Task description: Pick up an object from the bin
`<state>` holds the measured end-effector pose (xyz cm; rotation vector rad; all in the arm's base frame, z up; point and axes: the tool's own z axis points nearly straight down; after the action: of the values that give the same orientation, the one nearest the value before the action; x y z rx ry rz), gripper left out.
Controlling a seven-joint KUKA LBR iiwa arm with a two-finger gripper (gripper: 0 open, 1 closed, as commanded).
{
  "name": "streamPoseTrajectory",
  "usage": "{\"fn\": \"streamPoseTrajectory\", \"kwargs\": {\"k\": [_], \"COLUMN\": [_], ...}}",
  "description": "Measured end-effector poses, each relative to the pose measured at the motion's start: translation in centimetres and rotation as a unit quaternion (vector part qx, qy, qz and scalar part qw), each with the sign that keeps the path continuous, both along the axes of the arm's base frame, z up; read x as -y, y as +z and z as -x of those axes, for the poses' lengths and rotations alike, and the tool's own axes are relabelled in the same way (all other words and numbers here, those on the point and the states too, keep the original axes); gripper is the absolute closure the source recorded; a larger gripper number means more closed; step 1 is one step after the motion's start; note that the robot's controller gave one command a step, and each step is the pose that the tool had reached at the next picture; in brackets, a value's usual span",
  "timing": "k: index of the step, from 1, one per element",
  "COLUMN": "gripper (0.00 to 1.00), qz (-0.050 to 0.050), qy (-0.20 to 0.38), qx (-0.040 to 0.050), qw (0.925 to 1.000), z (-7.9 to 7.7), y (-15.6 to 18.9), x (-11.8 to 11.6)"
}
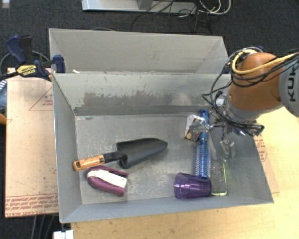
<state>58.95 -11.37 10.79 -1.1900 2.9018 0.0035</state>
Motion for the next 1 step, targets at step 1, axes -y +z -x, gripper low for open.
{"fn": "streamPoseTrajectory", "kwargs": {"k": [1], "gripper": [0.0], "qz": [-0.006], "qy": [0.187], "qx": [0.0007], "qw": [0.9824], "z": [0.34], "y": [-3.12], "x": [0.6]}}
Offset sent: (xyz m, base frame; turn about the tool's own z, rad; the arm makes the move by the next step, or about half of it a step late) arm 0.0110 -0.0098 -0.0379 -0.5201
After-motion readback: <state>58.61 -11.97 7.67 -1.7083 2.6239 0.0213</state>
